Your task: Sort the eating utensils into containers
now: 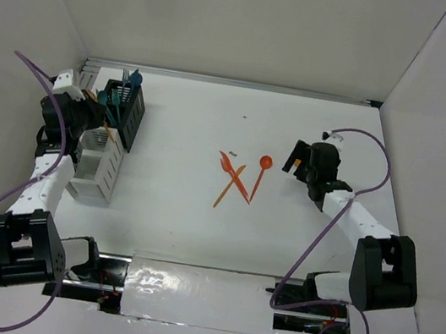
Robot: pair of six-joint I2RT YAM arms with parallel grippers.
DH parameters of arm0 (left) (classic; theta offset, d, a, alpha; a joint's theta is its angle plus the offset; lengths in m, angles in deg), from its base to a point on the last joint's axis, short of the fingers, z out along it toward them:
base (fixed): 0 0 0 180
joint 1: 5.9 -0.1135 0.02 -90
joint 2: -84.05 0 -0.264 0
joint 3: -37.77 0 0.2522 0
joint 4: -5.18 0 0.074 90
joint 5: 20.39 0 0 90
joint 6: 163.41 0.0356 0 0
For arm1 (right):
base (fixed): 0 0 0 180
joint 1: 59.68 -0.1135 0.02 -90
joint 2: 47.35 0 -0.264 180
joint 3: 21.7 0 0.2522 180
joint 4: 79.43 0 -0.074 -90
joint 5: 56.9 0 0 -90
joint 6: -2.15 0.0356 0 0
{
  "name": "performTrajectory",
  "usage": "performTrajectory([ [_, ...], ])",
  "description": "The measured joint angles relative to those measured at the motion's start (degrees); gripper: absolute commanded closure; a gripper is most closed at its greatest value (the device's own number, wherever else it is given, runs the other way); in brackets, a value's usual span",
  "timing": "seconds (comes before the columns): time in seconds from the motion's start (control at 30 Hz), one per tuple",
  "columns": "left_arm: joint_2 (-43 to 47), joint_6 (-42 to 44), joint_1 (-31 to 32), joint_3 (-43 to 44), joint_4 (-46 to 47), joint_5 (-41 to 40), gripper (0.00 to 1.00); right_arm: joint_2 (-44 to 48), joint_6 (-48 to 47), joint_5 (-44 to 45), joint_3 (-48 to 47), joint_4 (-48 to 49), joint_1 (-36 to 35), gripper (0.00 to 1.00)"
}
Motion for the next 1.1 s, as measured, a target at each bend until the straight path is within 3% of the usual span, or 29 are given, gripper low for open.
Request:
performTrajectory([
  [0.57, 6.34, 0.2, -5.79, 5.25, -4.94, 0.35, 0.89, -0.94, 0.9, -5.7, 0.74, 0.7, 5.55, 0.03],
  [0.87, 2.16, 0.61, -5.86, -1.88, 0.5, -1.81, 0.88, -3.17, 0.96, -5.92, 0.72, 0.0, 7.37, 0.06],
  [1.1, 1.99, 1.68, -5.86, -7.85, 5.25, 0.35, 0.72, -3.32, 0.66, -4.94, 0.72, -1.11, 8.0, 0.06],
])
